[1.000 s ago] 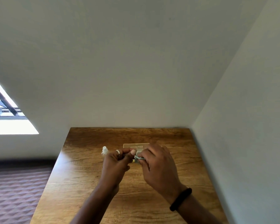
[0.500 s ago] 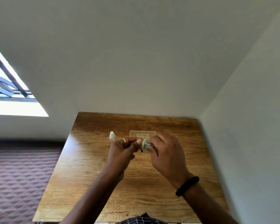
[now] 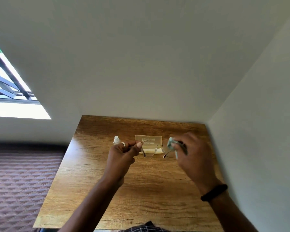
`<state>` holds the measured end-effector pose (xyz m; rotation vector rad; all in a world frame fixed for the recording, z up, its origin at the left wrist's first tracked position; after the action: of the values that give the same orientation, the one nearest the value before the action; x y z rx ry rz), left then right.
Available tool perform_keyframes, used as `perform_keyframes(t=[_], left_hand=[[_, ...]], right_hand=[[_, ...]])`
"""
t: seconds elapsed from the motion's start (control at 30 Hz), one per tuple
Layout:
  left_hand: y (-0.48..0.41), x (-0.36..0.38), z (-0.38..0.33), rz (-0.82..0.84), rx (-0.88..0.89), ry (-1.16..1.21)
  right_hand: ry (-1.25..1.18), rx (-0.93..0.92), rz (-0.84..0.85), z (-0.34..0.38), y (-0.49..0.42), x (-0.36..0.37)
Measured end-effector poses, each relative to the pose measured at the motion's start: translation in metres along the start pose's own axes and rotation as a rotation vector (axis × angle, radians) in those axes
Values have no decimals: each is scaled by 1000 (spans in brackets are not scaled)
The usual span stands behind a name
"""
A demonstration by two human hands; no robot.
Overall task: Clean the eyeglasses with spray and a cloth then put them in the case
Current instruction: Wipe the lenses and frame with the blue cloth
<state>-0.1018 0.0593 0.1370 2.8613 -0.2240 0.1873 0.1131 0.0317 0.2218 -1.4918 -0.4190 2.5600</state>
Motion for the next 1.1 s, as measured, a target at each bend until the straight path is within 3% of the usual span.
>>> perform_keyframes(t=[0.13, 0.5, 0.7, 0.9, 1.1], left_hand=[[-2, 0, 0, 4, -20, 43], [-3, 1, 1, 22, -27, 44], [-1, 4, 6, 32, -47, 83], [2, -1, 8, 28, -53, 98], [3, -1, 10, 22, -60, 87]], right_hand=[[-37, 59, -101, -16, -3, -20], [98, -120, 107, 1, 23, 14], [86, -36, -38, -3, 7, -2], [89, -192, 140, 19, 20, 25], [68, -96, -14, 3, 7, 6]])
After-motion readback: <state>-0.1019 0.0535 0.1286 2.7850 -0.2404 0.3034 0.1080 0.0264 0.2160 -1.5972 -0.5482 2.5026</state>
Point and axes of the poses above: each hand's wrist, its own y-axis away from the middle knuckle, its own x-axis out of the palm, z = x × y, the point moved 8 cm from there along -y, towards the middle knuckle, and after that the axes turned 7 degrees about z, right-handed, at the moved point
